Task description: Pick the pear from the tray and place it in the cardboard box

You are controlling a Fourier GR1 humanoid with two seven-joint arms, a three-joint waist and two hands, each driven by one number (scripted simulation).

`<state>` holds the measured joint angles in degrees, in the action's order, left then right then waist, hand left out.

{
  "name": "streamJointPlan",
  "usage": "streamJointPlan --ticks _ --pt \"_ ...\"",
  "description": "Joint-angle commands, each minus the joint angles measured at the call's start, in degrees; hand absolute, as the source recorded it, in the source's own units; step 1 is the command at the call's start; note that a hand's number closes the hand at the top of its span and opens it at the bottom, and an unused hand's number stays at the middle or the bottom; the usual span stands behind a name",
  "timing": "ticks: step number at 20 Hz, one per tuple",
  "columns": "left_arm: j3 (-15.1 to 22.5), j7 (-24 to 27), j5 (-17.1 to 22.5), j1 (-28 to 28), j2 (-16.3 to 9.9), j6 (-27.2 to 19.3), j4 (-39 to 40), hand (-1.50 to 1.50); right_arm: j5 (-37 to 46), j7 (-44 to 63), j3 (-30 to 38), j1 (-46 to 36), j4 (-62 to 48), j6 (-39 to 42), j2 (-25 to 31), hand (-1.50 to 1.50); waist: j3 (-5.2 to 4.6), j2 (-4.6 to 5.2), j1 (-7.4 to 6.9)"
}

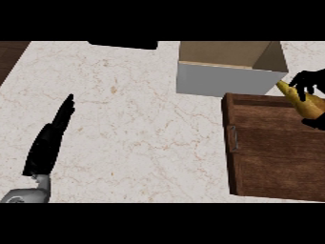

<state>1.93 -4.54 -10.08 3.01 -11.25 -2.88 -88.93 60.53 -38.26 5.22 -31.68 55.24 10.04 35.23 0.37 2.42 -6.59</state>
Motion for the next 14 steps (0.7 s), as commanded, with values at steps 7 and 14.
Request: streamJointPlan --ticks 7,14 --pt "-0.38 -1.3 -0.08 2.4 -0.35 0.39 0.93 0.0 -9.74 -19.06 7.63 -17.93 -19.29 7.59 5.19 1.5 0.0 -0.1 -0.39" --pt "-0.14 -1.05 -0.3 1.56 0.94 -0.67 1.19 0.0 -18.38 -27.18 9.11 -23.65 -25.54 17.21 3.5 1.5 -0.07 -0.66 1.03"
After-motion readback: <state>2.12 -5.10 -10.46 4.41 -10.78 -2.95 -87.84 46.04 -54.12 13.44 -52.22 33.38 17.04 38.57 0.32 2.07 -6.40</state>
